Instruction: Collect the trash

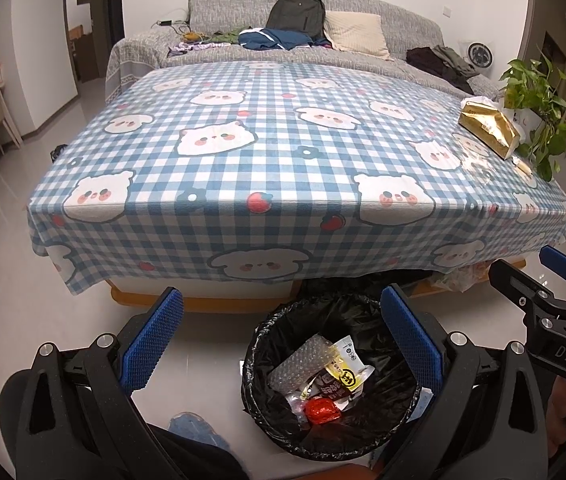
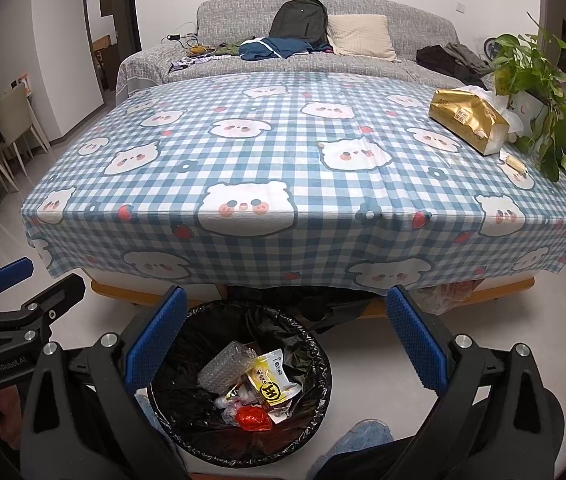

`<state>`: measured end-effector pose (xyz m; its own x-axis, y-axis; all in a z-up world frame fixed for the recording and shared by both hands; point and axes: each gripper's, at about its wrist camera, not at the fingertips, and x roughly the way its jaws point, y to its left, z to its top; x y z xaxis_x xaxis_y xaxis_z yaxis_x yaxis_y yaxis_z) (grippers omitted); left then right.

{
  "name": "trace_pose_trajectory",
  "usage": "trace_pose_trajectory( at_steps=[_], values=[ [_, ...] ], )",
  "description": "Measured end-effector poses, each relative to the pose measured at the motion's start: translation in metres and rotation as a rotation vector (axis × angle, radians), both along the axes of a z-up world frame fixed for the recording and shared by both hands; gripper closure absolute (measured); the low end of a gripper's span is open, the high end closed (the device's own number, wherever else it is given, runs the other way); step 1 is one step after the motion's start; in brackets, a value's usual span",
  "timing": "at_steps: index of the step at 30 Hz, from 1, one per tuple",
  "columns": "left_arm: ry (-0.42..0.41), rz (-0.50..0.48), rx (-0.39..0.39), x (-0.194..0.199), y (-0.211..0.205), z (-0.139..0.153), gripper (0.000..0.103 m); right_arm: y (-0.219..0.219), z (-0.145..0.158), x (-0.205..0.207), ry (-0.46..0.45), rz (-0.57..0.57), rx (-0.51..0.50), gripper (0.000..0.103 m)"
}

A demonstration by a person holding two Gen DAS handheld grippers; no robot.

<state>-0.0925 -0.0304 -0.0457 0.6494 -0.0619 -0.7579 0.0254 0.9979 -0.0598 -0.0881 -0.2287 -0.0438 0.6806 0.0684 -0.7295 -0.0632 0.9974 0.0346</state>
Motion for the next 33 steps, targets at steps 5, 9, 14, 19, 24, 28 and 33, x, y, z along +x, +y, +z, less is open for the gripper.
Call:
trace_pose_trajectory(
  at_steps=[5,9,14,19,24,28,33],
  values=[
    [0.000,0.002,-0.002,0.0000,0.0009,0.0000,0.006,-0.0008,-0.0004,0.0005,-0.001,0.001,0.003,0.007],
    [0.000,0.005,-0.004,-0.0002,0.0021,0.0000,0.006,-0.0013,-0.0008,0.0012,0.001,0.000,0.001,0.007],
    [0.003,0.016,-0.001,0.0002,0.0037,0.0006,0.006,-0.0014,-0.0013,0.0013,0.000,-0.002,0.000,0.007],
    [0.002,0.003,0.009,0.0006,0.0017,0.0013,0.006,-0.0013,-0.0015,0.0016,0.001,0.000,0.000,0.007],
    [-0.004,0.014,0.005,0.0002,0.0022,0.0024,0.006,-0.0015,-0.0021,0.0020,0.001,-0.002,0.000,0.007],
    [-0.005,0.019,0.010,0.0004,0.0027,0.0025,0.006,-0.0013,-0.0023,0.0019,0.000,0.001,-0.001,0.007],
    [0.000,0.022,0.001,0.0004,0.0036,0.0013,0.006,-0.0016,-0.0036,0.0031,0.000,0.000,-0.006,0.007]
  ],
)
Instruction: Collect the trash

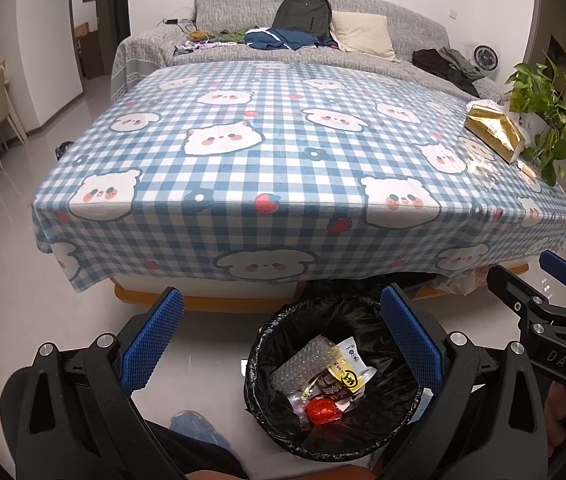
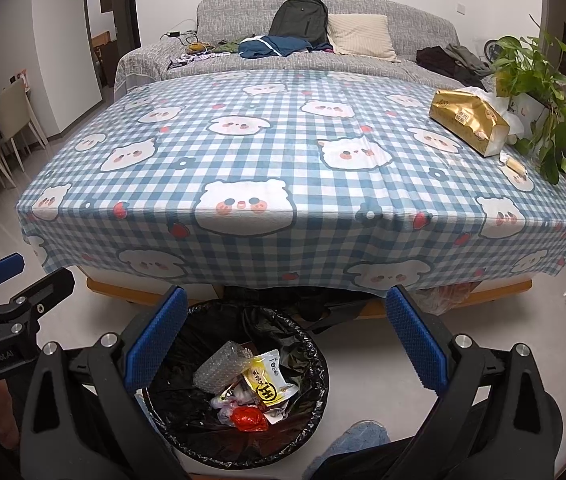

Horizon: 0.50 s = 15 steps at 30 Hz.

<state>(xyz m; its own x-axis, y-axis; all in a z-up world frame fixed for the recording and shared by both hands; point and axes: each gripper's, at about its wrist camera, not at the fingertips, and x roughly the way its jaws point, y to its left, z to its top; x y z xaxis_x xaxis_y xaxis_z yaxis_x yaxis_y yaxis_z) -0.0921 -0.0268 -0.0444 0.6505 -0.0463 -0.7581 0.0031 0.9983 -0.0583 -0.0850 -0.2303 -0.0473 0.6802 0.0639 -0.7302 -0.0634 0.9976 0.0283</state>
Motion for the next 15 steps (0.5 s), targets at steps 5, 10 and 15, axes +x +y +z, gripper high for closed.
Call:
trace_pose_trajectory(
  at_steps=[5,10,15],
  values=[
    [-0.011,-0.004,0.014,-0.0014,-0.0012,0.0000,0.006,0.0004,0.0001,0.0000,-0.001,0.000,0.001,0.007],
    [-0.020,-0.007,0.018,-0.0033,-0.0024,0.0008,0.006,0.0003,-0.0006,-0.0001,0.000,0.000,0.000,0.007],
    [-0.017,-0.011,0.024,-0.0024,-0.0039,0.0012,0.006,0.0007,-0.0005,-0.0004,0.000,0.001,0.000,0.007]
  ],
)
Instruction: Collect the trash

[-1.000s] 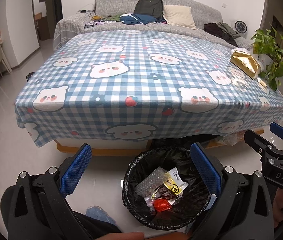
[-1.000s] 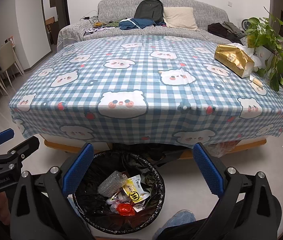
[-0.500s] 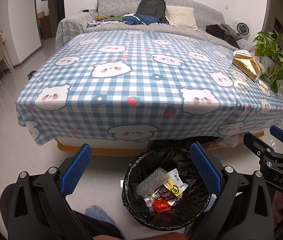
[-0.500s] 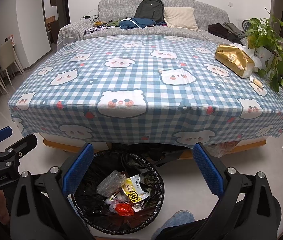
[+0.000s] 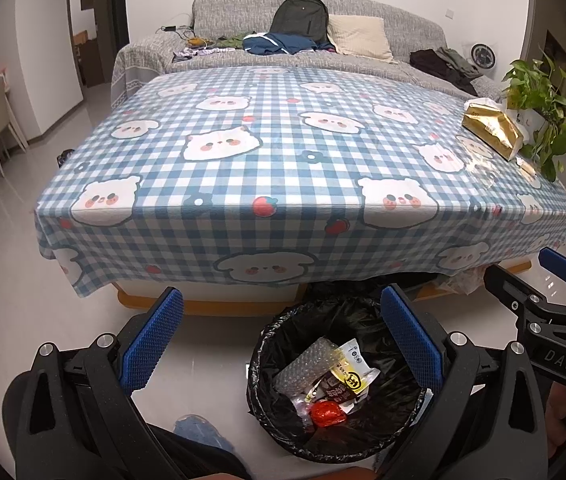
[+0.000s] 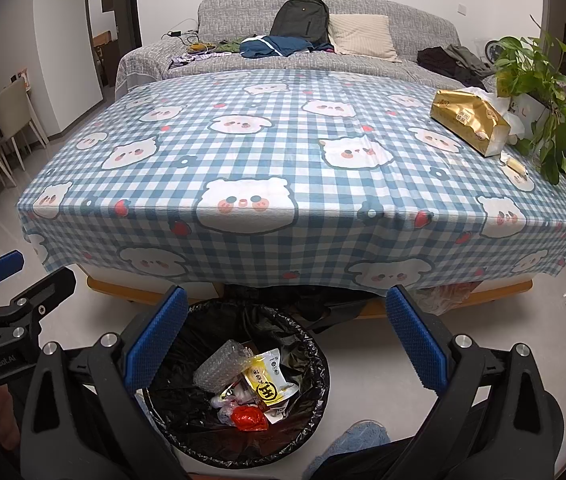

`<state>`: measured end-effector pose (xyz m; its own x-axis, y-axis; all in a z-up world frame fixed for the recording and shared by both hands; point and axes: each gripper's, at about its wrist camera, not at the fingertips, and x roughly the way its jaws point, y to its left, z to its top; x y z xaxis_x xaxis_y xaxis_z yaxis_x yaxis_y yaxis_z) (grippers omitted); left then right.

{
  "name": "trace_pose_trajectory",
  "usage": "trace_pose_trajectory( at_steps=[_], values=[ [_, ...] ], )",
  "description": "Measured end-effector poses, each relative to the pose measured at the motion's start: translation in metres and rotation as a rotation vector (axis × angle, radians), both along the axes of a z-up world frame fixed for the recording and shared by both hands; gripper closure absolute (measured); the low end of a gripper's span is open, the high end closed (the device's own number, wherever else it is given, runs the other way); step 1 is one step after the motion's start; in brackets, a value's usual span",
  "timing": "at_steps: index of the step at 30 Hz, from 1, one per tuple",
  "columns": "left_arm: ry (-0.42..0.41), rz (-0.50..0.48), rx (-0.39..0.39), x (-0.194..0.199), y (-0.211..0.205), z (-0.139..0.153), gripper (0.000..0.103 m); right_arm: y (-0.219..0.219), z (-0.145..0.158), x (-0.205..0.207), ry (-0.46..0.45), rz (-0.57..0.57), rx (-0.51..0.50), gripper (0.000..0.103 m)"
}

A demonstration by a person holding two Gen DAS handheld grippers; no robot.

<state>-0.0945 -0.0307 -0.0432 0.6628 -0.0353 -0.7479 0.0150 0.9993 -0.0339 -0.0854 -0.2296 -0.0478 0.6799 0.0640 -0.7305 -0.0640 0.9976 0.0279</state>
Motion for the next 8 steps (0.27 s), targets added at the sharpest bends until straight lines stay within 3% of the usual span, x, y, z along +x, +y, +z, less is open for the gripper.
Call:
trace_pose_trajectory(
  at_steps=[8],
  values=[
    [0.011,0.004,-0.008,-0.0002,0.0013,-0.0008,0.006,-0.0013,-0.0032,-0.0004,-0.004,0.000,-0.012,0.007]
  ],
)
